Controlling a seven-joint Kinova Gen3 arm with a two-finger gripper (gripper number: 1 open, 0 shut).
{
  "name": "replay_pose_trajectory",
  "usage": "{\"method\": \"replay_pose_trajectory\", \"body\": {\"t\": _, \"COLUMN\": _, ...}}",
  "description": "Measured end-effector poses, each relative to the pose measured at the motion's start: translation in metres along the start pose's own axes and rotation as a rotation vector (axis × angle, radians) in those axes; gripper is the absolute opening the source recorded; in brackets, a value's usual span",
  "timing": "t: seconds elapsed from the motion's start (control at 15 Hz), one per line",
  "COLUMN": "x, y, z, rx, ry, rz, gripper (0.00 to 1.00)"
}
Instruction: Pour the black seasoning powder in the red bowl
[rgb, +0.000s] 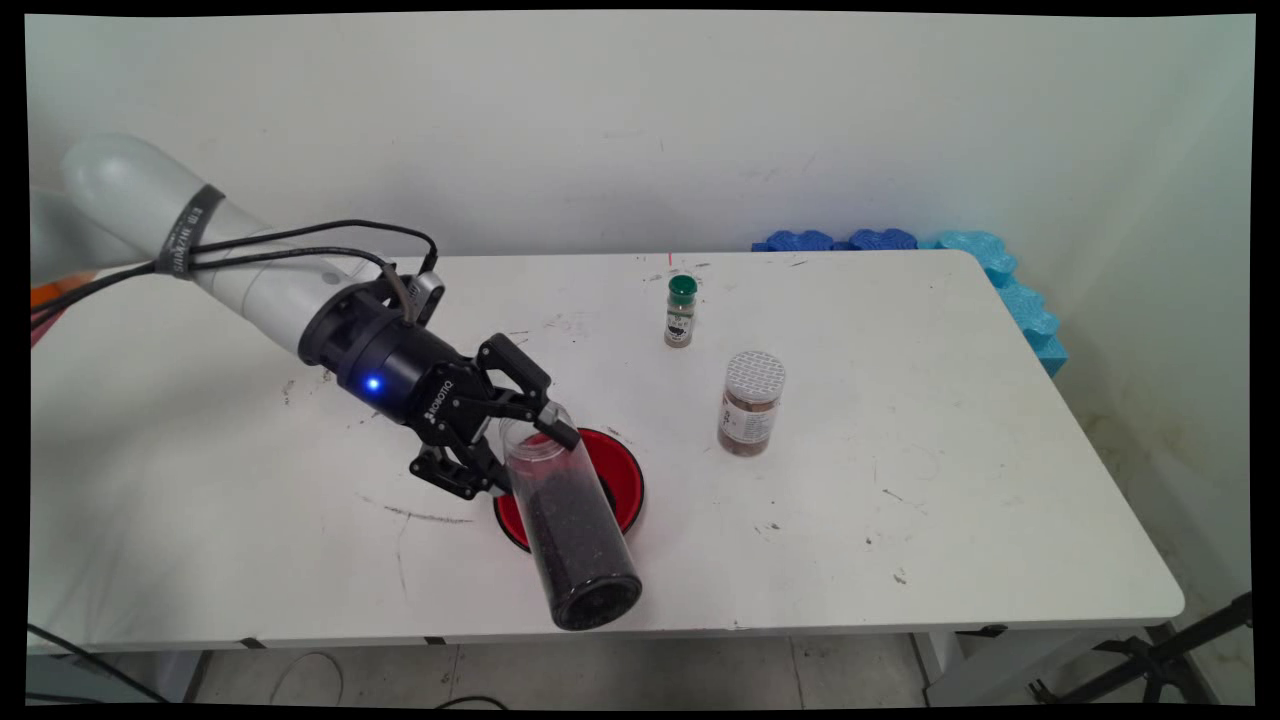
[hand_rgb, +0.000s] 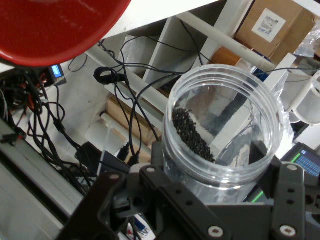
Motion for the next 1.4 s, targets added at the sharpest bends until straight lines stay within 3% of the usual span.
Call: {"method": "replay_pose_trajectory", "body": {"t": 1.4, "x": 0.0039, "y": -0.0069, "z": 0.0073, "rx": -0.073, "ry": -0.017, "rz": -0.266, "gripper": 0.00}}
